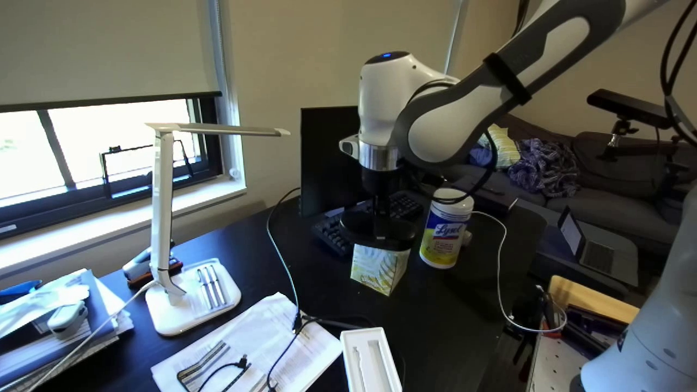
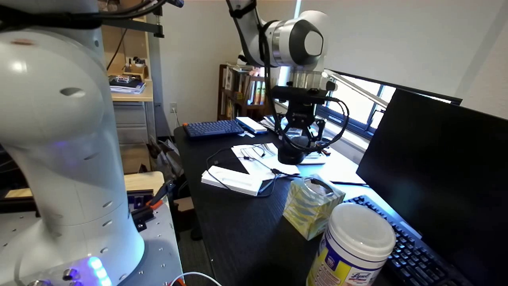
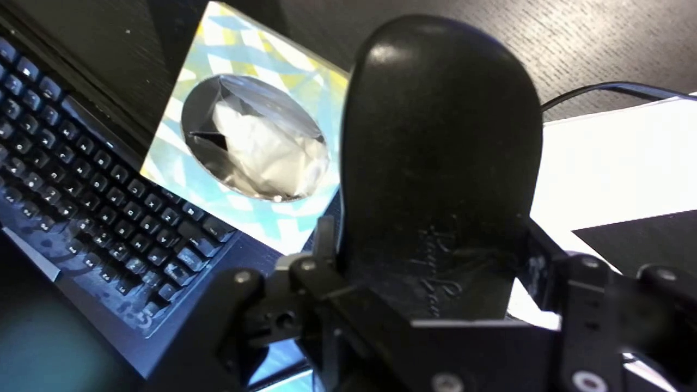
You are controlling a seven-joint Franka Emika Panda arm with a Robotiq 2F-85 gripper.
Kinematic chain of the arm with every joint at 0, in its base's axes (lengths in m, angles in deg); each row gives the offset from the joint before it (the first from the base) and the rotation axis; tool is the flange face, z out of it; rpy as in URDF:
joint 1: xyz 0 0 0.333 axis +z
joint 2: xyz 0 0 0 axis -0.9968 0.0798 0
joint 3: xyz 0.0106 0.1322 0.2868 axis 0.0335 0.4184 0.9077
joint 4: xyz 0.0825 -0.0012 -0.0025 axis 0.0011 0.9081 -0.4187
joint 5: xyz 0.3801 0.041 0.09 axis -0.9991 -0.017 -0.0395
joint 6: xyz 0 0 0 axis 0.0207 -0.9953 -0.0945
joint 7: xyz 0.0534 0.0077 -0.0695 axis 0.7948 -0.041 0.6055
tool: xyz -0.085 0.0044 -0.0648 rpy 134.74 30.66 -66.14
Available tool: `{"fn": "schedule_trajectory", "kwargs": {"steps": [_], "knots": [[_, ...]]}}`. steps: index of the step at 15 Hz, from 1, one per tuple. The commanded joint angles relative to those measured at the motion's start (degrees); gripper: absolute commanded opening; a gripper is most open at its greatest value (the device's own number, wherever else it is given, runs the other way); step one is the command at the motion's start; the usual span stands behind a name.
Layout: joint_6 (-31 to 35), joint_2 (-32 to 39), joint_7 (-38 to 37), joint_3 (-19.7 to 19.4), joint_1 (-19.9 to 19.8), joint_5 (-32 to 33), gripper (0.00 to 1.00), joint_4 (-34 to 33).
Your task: Remove the mouse from the top of the Lysol container
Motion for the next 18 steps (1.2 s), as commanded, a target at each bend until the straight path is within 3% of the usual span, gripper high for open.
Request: {"fn": "schedule_trajectory", "kwargs": {"steps": [1,3,4,13,18], "knots": [[-0.1,0.0,0.0,0.4,-0.4,0.0,0.78,-0.1],[-0.1,0.0,0.0,0.3,-0.4,0.0,0.78,-0.1],[-0.1,0.0,0.0,0.3,-0.4,0.0,0.53,-0.1],[8.4,7.1,-16.7,2.5,2.1,-1.4,0.53,-1.5],[12.6,12.0,-15.1,2.4,2.0,-0.7,0.53,-2.7]]}}
